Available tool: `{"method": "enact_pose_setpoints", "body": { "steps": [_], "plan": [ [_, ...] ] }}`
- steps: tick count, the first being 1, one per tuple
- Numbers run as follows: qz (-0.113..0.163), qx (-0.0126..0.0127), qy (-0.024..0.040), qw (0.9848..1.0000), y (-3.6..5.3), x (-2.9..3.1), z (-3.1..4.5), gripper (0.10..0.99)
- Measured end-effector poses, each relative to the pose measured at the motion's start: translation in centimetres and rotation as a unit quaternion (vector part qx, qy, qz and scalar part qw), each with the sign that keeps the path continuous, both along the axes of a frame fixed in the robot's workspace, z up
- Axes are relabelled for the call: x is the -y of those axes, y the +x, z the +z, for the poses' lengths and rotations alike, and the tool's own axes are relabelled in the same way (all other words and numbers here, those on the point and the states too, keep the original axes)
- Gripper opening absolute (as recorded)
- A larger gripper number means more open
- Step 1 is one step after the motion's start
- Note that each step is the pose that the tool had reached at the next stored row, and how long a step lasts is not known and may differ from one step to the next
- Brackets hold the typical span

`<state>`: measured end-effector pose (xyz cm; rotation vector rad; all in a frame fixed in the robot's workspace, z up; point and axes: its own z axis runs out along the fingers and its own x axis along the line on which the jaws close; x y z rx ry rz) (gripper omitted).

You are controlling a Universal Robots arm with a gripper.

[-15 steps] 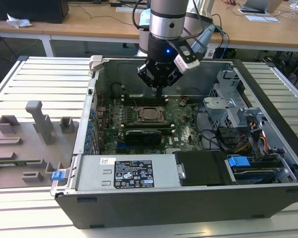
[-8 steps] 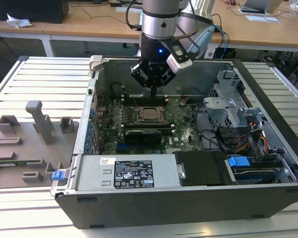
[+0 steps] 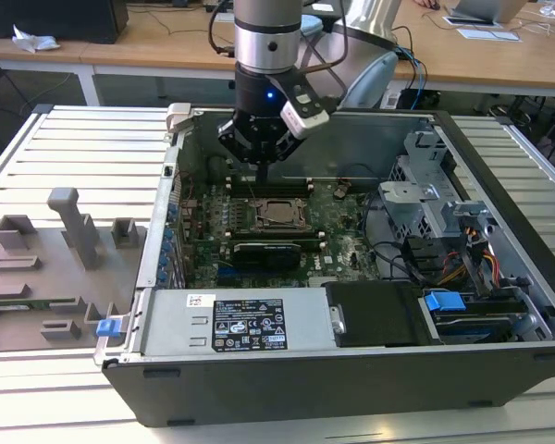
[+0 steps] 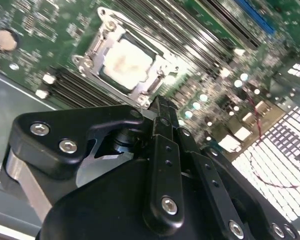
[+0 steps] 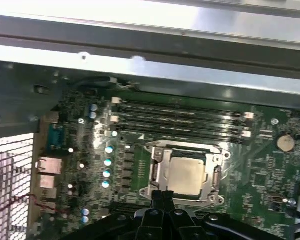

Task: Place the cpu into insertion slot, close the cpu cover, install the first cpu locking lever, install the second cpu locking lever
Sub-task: 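Install the first cpu locking lever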

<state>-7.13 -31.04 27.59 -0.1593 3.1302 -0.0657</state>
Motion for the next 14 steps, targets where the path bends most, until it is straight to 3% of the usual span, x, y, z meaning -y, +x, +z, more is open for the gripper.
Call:
{"method": "enact_pose_setpoints", "body": {
  "steps": [9,14],
  "plan": [
    [0.000,0.0003,0.0000,1.0000,-2.83,0.00,-0.16,0.106],
    [0.000,0.0003,0.0000,1.0000,-3.25,-0.52,-0.25,0.106]
  ]
}}
